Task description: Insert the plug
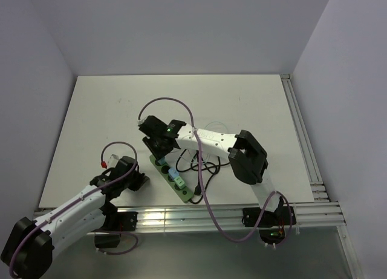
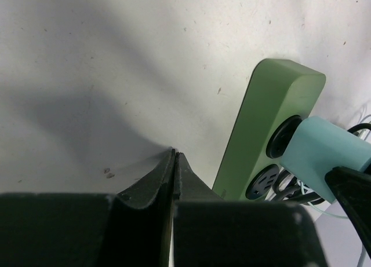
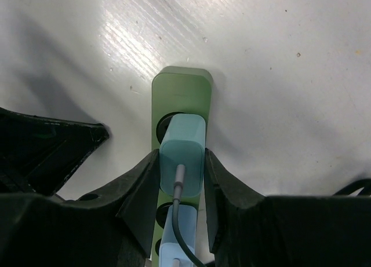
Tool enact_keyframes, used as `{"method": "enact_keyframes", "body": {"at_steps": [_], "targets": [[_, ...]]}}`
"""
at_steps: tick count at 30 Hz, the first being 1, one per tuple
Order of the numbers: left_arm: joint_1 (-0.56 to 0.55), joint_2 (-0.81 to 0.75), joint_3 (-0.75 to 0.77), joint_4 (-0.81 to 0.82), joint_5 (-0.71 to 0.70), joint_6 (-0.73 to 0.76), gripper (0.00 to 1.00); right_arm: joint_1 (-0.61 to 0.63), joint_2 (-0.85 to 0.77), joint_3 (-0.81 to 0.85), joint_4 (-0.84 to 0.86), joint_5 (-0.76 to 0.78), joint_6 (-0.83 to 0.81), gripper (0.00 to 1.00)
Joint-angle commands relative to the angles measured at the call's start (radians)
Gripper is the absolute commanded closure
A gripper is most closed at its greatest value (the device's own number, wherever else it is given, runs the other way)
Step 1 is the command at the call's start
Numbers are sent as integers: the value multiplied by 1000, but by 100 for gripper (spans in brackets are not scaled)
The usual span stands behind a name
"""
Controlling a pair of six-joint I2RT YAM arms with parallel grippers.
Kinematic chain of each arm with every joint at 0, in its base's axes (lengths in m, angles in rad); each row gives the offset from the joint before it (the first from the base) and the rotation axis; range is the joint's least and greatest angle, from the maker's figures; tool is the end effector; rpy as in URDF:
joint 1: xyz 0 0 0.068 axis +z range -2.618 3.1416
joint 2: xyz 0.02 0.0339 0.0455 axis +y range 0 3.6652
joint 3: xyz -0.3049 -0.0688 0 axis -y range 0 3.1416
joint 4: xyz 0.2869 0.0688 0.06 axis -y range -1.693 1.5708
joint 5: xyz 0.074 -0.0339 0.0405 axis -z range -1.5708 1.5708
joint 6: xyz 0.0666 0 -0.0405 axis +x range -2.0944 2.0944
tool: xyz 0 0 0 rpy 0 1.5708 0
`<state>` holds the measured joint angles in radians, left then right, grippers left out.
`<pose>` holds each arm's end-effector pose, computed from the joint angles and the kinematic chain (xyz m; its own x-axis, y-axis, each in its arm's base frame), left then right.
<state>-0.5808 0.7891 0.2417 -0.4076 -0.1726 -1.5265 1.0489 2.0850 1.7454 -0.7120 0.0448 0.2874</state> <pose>0.1418 -0.0794 0.1178 -0.4874 -0.8573 -0.1656 -0.6615 0.4863 -0.5708 0.2669 0.4581 0.2180 -0.6574 -0.5751 -0.4868 -0.6972 0.7094 0.1034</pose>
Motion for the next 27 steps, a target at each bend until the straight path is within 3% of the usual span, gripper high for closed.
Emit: {"method": "enact_keyframes", "body": {"at_steps": [1, 7, 14, 17, 22, 27], "targets": [[7, 2, -2, 41, 15, 19, 93, -7, 49, -52, 22, -40, -22, 100], [10, -24, -2, 21, 18, 17, 93, -6, 164, 85, -63, -23, -80, 100], [10, -73, -5, -5, 4, 11, 93, 57, 47, -278, 144, 36, 44, 100], [12, -74, -7, -2, 1, 14, 92, 92, 44, -343, 198, 41, 76, 100], [12, -42, -1, 18, 15, 12, 94, 80, 101, -271, 173, 33, 55, 100], [12, -39, 7, 7, 21, 20, 94, 31, 41, -509, 342, -40, 122, 100]]}}
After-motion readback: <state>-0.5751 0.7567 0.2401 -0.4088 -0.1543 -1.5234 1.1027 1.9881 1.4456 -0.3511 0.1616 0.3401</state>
